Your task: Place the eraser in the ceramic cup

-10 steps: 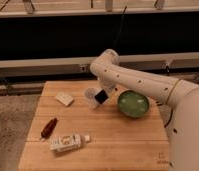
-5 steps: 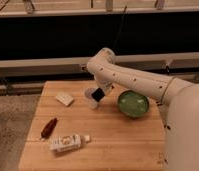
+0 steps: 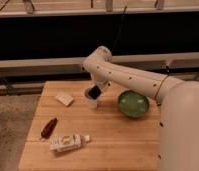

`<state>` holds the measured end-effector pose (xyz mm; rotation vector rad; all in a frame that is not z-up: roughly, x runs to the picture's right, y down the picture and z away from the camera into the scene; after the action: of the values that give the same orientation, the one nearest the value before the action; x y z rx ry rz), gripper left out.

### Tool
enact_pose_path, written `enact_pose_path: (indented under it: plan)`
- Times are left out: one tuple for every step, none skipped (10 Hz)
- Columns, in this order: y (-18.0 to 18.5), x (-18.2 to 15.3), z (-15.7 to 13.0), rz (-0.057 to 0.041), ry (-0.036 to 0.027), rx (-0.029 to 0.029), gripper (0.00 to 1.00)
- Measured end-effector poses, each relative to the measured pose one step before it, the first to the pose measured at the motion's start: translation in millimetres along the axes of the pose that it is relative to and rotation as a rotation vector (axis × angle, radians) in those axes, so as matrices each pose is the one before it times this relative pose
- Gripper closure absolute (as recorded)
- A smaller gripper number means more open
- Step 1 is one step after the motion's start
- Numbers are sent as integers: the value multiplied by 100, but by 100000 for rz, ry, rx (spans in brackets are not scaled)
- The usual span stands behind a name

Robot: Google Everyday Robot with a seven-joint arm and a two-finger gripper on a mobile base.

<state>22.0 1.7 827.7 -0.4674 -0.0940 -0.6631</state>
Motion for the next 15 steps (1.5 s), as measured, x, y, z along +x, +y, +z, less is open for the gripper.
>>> enact_pose_path:
  plan:
    - [-247,-130,-36,-329,-90,274,99]
    - [96,-180,18,-337,-23,-186,97]
    - [22,-73,-86,-92,-41,142,90]
    - [-38,26,-9,-134,20,78,82]
    - [-118,-14,-33,-521,-22,239,72]
    - [-68,17,-37,-317,-48,164,62]
    - [-17,-47,3,-275,-80,64,52]
    - [-53,-69,-42,-230,-33,139,44]
    - [-71,-69,-34,-331,-18,130,35]
    - [-60,-24,-59,-462,-67,177,23]
    - [-73,-47,-35,-436,-131,172,20]
    - [-14,-11,-8,-203,-36,40,20]
    - [-59,-2,-53,-164,71,132,20]
    - [-116,-19,-48,-317,59,292,22]
    - [-110,-11,-6,-230,46,256,28]
